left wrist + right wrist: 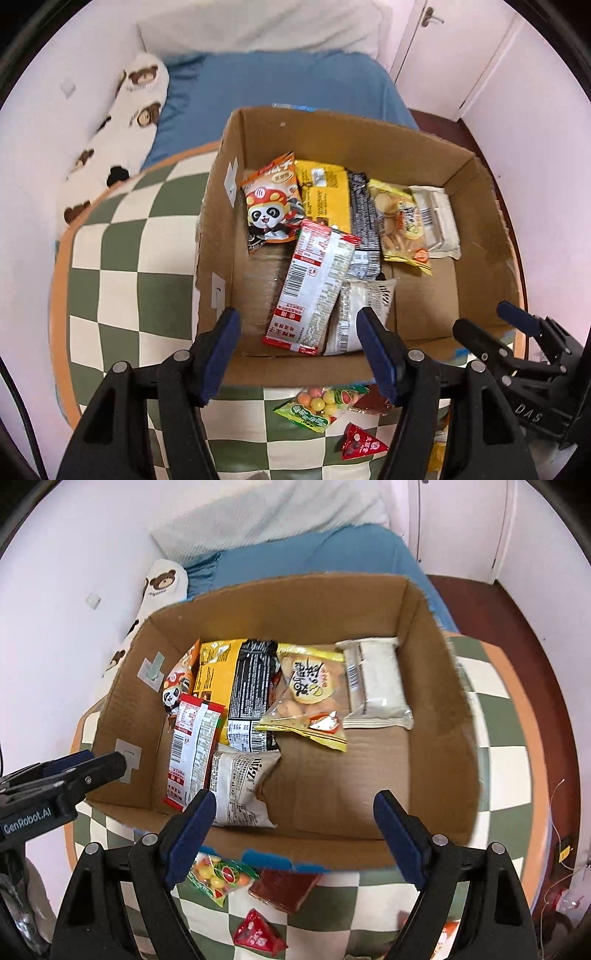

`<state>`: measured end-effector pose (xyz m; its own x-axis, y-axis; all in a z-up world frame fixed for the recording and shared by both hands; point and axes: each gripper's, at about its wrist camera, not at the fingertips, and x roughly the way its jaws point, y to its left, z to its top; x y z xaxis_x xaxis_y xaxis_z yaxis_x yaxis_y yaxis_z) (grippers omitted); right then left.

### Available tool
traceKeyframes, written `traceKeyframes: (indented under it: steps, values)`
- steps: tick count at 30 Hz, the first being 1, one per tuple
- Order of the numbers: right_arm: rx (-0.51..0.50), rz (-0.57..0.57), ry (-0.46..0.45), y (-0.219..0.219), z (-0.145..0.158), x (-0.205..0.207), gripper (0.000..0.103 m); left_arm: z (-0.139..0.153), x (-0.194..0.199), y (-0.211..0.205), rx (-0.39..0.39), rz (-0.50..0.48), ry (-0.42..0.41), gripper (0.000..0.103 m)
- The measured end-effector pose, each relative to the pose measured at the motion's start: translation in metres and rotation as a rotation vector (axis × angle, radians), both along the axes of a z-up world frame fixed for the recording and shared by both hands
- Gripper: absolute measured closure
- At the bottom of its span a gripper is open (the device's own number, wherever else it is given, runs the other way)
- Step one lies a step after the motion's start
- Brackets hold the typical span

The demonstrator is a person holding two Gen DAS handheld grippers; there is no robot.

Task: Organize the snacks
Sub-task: 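Move both tools back to the table and grasp the yellow bag with the right tool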

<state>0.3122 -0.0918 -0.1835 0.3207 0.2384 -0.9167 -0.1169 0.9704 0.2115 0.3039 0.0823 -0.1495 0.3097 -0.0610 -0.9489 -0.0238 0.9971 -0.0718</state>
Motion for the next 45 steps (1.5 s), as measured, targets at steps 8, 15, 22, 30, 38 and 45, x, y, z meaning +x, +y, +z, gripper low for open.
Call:
traceKeyframes:
  steps: [8, 15, 22, 30, 38, 45]
  values:
    - [-0.01, -0.009, -0.105, -0.008, 0.04, -0.036, 0.014, 0.033, -0.039, -0.014, 0.026, -0.028, -0.113, 0.04]
    - [-0.012, -0.011, -0.193, -0.01, 0.075, -0.069, 0.014, 0.061, -0.069, -0.022, 0.013, -0.036, -0.193, 0.04]
    - [0.021, -0.027, -0.213, -0.018, 0.092, -0.098, 0.014, 0.062, -0.093, -0.021, -0.034, -0.035, -0.189, 0.04]
    - [0.045, -0.11, -0.063, -0.055, 0.04, -0.138, 0.014, -0.005, -0.116, -0.037, -0.013, -0.118, -0.01, 0.04]
    - [0.038, -0.289, 0.156, -0.124, -0.04, -0.179, 0.014, -0.098, -0.148, -0.095, 0.085, -0.355, 0.199, 0.04]
    - [-0.011, -0.299, 0.397, -0.145, -0.112, -0.218, 0.014, -0.147, -0.153, -0.124, 0.141, -0.434, 0.299, 0.04]
